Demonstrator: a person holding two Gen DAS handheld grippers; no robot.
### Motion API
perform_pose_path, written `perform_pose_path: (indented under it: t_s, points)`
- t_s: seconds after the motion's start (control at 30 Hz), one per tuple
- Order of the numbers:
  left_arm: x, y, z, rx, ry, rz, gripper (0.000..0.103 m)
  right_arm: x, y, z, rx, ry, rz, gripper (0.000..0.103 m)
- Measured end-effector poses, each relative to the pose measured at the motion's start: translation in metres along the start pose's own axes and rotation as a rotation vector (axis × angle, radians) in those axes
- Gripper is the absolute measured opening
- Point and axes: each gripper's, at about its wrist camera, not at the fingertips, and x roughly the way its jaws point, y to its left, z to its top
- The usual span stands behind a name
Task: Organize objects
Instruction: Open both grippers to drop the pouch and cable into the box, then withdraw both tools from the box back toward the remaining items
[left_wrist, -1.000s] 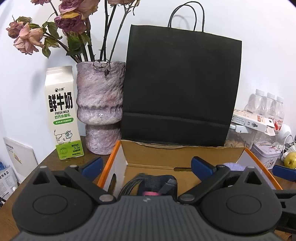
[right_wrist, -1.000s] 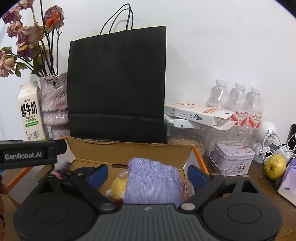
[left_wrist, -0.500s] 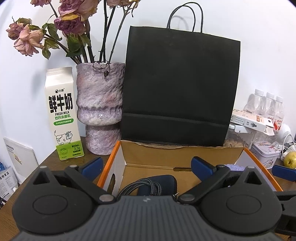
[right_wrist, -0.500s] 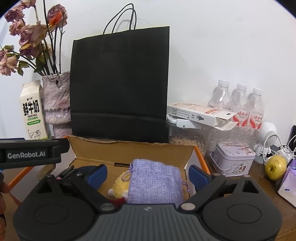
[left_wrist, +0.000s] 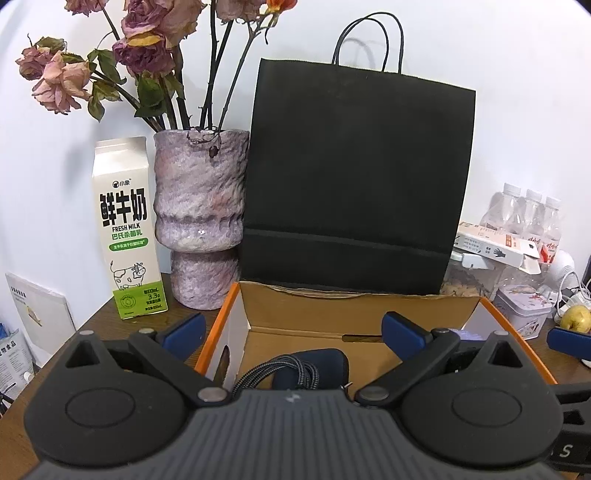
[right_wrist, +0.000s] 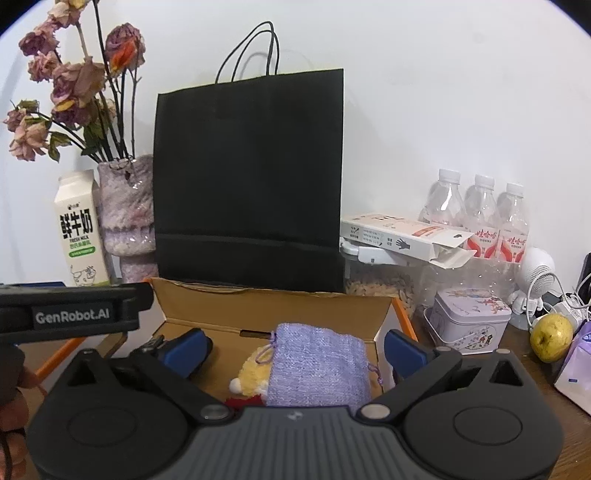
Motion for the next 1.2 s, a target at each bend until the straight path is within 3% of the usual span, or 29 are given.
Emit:
perform_pose_path:
  t_s: [0.7,1.2]
  points:
    - [-0.045,0.013,-0.01,-0.019,-0.02,-0.005,0.103,-0.052,0.0,-0.012,-0.051,-0.046,0.009,0.103]
    - [-0.102,0.015,-0.036,-0.005,-0.018,-0.011,0.103,-0.115,0.002,-0.043,-0.091,-0.088,0.009,0.103]
